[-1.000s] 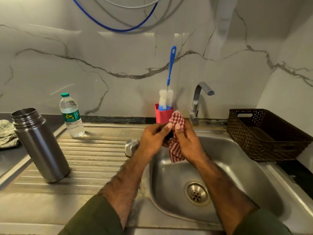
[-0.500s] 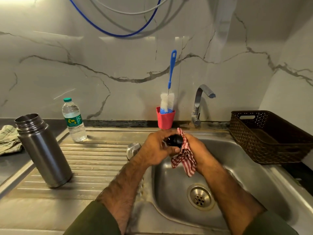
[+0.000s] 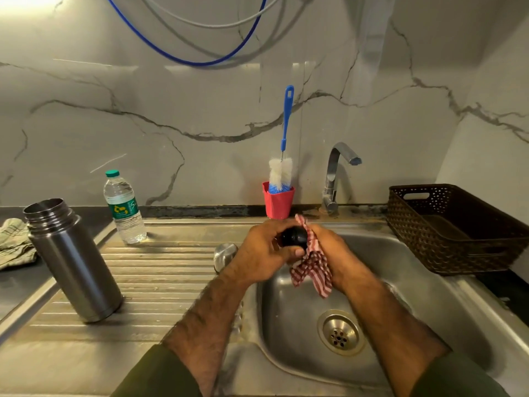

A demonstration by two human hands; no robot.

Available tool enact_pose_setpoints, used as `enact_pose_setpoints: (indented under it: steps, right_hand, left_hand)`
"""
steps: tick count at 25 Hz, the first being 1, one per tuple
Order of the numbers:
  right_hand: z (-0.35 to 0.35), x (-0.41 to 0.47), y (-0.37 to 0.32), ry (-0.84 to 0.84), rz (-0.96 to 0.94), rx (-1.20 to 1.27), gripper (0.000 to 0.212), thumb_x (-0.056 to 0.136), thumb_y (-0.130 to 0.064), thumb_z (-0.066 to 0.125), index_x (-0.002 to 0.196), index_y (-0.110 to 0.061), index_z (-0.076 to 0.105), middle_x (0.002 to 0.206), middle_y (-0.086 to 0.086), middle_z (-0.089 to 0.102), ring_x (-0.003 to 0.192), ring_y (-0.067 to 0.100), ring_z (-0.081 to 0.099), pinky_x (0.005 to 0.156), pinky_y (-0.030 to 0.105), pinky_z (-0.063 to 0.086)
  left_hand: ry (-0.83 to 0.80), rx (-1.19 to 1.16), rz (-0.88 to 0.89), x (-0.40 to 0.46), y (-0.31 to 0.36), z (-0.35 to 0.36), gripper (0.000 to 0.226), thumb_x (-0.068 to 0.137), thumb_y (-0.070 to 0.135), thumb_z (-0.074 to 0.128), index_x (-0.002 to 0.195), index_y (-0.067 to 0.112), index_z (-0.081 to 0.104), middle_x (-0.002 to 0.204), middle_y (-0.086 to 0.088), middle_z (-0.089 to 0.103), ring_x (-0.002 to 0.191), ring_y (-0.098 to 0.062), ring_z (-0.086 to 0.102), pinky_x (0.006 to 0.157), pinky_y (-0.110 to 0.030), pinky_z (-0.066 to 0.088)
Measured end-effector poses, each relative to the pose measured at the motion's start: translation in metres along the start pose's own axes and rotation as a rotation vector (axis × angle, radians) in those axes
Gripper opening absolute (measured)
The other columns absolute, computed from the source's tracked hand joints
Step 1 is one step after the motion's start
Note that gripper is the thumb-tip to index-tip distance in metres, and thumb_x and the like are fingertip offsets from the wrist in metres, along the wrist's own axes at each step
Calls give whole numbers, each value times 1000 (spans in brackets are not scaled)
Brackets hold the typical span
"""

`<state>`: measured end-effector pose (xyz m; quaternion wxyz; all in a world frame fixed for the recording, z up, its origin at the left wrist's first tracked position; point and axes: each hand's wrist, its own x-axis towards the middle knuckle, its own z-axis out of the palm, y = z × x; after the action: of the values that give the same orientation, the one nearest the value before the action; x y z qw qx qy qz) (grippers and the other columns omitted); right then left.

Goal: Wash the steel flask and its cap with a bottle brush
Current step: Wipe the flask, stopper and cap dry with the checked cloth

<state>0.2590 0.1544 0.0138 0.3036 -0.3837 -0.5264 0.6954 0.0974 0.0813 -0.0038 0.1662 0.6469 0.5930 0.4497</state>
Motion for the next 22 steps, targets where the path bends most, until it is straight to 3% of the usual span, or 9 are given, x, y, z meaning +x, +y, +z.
enact_pose_setpoints:
  steps: [2, 4, 5, 7, 9, 12, 16, 18, 22]
  right_hand:
    - [-5, 0, -1, -10, 90, -15, 42, 100, -50, 59, 121, -17, 75, 104, 9, 80, 97, 27, 75, 96, 46, 57]
    - [-3, 0, 4, 69, -149, -328, 44, 102, -62, 48, 126, -32, 69, 111, 1, 78, 101, 19, 74, 98, 47, 56]
    - [1, -2, 6, 105, -331, -455, 44, 103, -63, 43, 134, -37, 61, 115, -4, 75, 101, 13, 72, 96, 44, 57]
    - [3, -6, 5, 69, -656, -523, 44, 105, -58, 43, 142, -36, 50, 116, -10, 71, 101, 7, 71, 89, 35, 61]
    - [-2, -4, 11, 7, -825, -509, 38, 106, -55, 47, 136, -32, 55, 109, -9, 73, 99, 9, 73, 83, 34, 63]
    - [1, 1, 10, 109, -727, -480, 38, 102, -60, 47, 122, -32, 64, 103, -10, 75, 95, 8, 73, 84, 44, 63]
    - [-3, 5, 3, 181, -280, -239, 41, 103, -60, 47, 114, -33, 75, 102, -6, 79, 99, 15, 73, 99, 48, 55]
    - [-8, 4, -4, 146, -195, -11, 43, 103, -58, 50, 118, -28, 76, 107, 0, 80, 104, 23, 74, 102, 51, 54]
    - [-10, 2, -11, 118, -293, 291, 42, 105, -50, 49, 135, -25, 64, 120, 4, 77, 112, 26, 73, 104, 53, 54]
  left_hand:
    - [-27, 159, 58, 2, -4, -1, 54, 90, 36, 83, 141, 35, 65, 137, 12, 68, 133, -10, 59, 114, -46, 51]
    - [46, 6, 19, -1, -1, 4, 44, 92, 41, 80, 133, 30, 70, 127, 7, 74, 123, -15, 68, 108, -50, 56]
    - [111, -209, -90, -1, 6, 6, 40, 94, 48, 76, 126, 24, 74, 118, 0, 78, 113, -23, 73, 103, -54, 59]
    - [156, -569, -298, 0, 10, 2, 51, 94, 57, 72, 114, 11, 78, 108, -14, 79, 98, -41, 72, 93, -53, 62]
    - [49, -601, -260, 0, 6, -7, 45, 95, 47, 74, 118, 7, 78, 111, -20, 78, 99, -41, 69, 88, -46, 57]
    - [-82, -425, -12, -4, 8, -11, 34, 99, 21, 75, 129, 6, 74, 119, -12, 79, 116, -32, 74, 104, -49, 57]
    - [-5, -196, 51, -2, 2, 1, 43, 91, 25, 85, 132, 17, 74, 123, 3, 79, 119, -16, 73, 108, -47, 57]
    - [59, -373, -38, -1, 3, 4, 50, 87, 30, 86, 134, 22, 70, 126, -2, 76, 121, -23, 71, 106, -54, 57]
    - [156, -933, -146, 2, 13, 9, 52, 96, 11, 74, 146, 18, 61, 140, -17, 69, 129, -36, 66, 99, -48, 60]
